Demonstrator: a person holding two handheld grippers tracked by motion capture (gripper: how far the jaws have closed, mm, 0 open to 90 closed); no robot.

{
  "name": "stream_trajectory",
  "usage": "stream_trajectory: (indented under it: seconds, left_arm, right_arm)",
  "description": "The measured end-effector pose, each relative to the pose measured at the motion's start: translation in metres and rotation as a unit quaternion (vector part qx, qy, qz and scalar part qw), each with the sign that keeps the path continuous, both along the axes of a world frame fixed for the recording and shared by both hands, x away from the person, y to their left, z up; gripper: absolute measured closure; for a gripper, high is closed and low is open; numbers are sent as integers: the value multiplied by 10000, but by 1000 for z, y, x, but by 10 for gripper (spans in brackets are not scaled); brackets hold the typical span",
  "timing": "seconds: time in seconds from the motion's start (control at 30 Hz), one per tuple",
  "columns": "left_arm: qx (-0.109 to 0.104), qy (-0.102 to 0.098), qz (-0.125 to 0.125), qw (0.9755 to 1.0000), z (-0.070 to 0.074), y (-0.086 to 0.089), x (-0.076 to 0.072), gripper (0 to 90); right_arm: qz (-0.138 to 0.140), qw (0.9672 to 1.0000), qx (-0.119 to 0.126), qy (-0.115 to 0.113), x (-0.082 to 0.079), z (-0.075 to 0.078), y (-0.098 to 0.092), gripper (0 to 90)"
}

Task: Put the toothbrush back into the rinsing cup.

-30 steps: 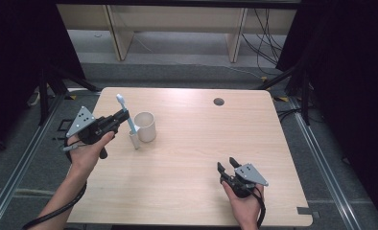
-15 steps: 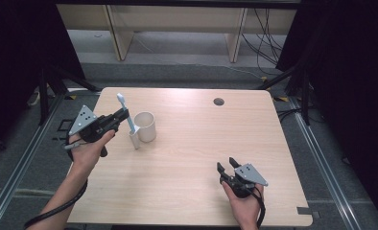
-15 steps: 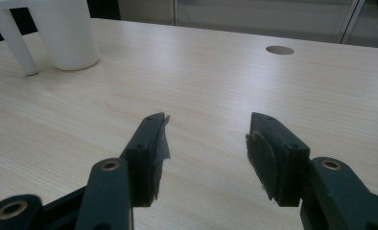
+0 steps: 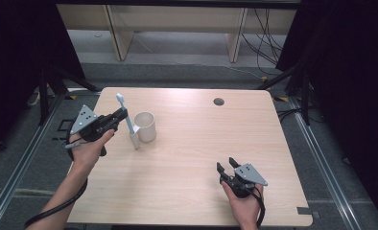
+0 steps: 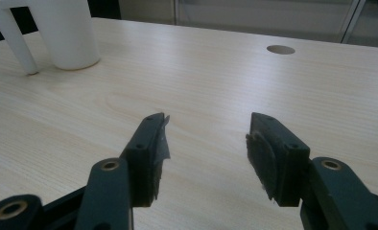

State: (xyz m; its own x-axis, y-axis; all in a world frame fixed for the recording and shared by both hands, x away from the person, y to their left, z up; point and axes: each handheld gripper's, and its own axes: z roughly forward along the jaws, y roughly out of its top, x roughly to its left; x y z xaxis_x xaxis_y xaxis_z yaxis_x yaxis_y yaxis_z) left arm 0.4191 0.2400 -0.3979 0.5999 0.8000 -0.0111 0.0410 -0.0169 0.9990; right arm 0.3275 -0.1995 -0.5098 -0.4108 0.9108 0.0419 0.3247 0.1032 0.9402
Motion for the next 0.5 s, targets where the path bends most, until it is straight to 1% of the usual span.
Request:
stream_trajectory:
  seconds: [0.07,0.1,0.13,0.23,0.3,0.33,0.43,0.5]
  left_arm:
    - [-6,11,3,10000,-1,0,0,838]
    - [4,22,2,10000,-2,0,1,838]
    - [15,31,5,10000,-3,0,1,838]
    - [17,64,14,10000,-5,-1,2,838]
    - [40,79,26,10000,-6,0,3,838]
    - [18,92,26,10000,-7,-1,3,838]
    - [37,88,6,10000,-9,0,4,838]
    - [50,99,1,9999,-10,0,5,838]
  right_arm:
    - [1,10000,-13,-7,0,0,0,485]
    - [-66,10000,9,56,-2,1,0,485]
    - [-40,9999,-87,-56,0,0,-1,485]
    - [-20,10000,-9,16,-1,0,0,485]
    - [-6,10000,-34,10,0,0,0,485]
    - [-15,10000,-64,-15,0,1,-1,485]
    - [-2,10000,-31,18,0,0,0,484]
    - [-2,10000,-57,-11,0,0,0,484]
